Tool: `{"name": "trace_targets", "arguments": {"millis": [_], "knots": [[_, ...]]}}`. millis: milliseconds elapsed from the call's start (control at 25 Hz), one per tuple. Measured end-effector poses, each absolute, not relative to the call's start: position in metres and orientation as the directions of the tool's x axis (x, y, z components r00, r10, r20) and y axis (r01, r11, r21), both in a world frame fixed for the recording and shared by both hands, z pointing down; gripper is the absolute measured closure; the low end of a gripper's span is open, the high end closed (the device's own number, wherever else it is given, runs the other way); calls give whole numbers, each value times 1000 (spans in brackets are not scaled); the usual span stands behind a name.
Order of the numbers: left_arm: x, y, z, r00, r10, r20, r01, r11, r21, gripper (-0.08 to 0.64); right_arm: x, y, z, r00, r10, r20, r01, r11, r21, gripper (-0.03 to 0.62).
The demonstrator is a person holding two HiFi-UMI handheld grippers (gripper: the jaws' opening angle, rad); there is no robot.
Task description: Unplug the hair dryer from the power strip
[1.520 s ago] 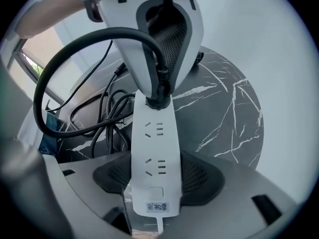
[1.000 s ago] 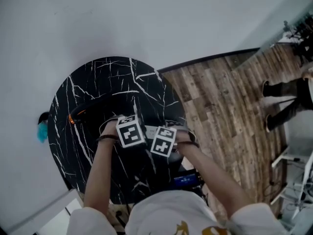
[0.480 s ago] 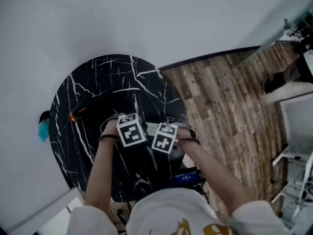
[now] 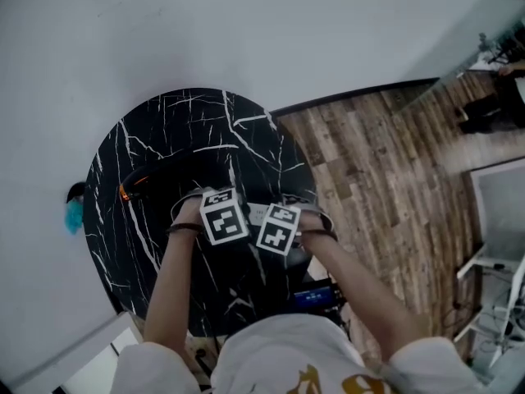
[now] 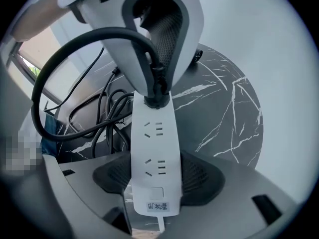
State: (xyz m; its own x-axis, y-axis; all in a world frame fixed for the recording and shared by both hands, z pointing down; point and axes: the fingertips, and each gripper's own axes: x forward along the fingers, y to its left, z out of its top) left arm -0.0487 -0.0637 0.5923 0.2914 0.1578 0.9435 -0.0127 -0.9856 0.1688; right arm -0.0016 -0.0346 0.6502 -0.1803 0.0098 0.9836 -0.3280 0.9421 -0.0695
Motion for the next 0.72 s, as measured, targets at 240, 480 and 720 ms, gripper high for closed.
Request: {"name": "trace_targets", "arguments": {"millis": [240,480,720], "knots": [[-52,-76,593,283,139,949,-28,-988,153,509,-1,-35,649,-169,9,986,-315,947,-63,322],[-50,-62,592,286,136,948,-15,-989,147,508,-1,-35,650,-178,7,984,-332,941,-66,322],[-51,-76,592,309,178,934,-40,-979,200,509,-1,-35,650,-175,10,985,-325,943,-67,322]]}}
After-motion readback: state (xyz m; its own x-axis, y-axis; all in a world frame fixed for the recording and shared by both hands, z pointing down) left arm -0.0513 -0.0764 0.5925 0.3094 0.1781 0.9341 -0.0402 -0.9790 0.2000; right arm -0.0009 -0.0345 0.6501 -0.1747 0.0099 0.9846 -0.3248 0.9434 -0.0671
